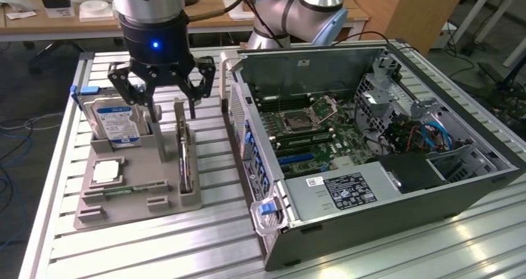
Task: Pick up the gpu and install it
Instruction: 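Pick up the gpu and move the gpu toward the slot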
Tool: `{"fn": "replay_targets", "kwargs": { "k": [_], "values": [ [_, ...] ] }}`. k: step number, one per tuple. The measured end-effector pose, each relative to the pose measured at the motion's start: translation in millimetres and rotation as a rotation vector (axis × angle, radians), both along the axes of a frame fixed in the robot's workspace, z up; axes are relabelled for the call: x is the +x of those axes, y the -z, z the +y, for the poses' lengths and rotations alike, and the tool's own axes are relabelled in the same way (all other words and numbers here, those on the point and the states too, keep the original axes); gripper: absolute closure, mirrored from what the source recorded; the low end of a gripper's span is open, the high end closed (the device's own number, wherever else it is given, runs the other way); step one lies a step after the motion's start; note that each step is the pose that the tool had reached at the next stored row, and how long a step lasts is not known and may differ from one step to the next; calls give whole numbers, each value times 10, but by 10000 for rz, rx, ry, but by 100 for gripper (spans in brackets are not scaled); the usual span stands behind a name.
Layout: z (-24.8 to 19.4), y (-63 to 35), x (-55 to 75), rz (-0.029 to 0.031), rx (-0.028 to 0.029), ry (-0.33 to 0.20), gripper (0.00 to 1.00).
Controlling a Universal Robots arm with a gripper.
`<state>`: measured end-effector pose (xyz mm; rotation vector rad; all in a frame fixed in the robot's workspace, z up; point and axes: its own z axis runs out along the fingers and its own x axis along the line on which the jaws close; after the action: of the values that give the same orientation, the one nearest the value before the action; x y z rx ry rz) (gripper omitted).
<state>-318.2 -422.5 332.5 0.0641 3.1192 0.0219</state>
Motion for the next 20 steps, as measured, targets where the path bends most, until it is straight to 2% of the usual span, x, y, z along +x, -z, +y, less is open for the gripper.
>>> {"fn": "replay_targets", "kwargs": {
  "k": [3, 20],
  "values": [
    [-16, 54, 4, -1, 0, -2, 35],
    [-17, 363, 21, 2, -1, -9, 35]
  ]
}}
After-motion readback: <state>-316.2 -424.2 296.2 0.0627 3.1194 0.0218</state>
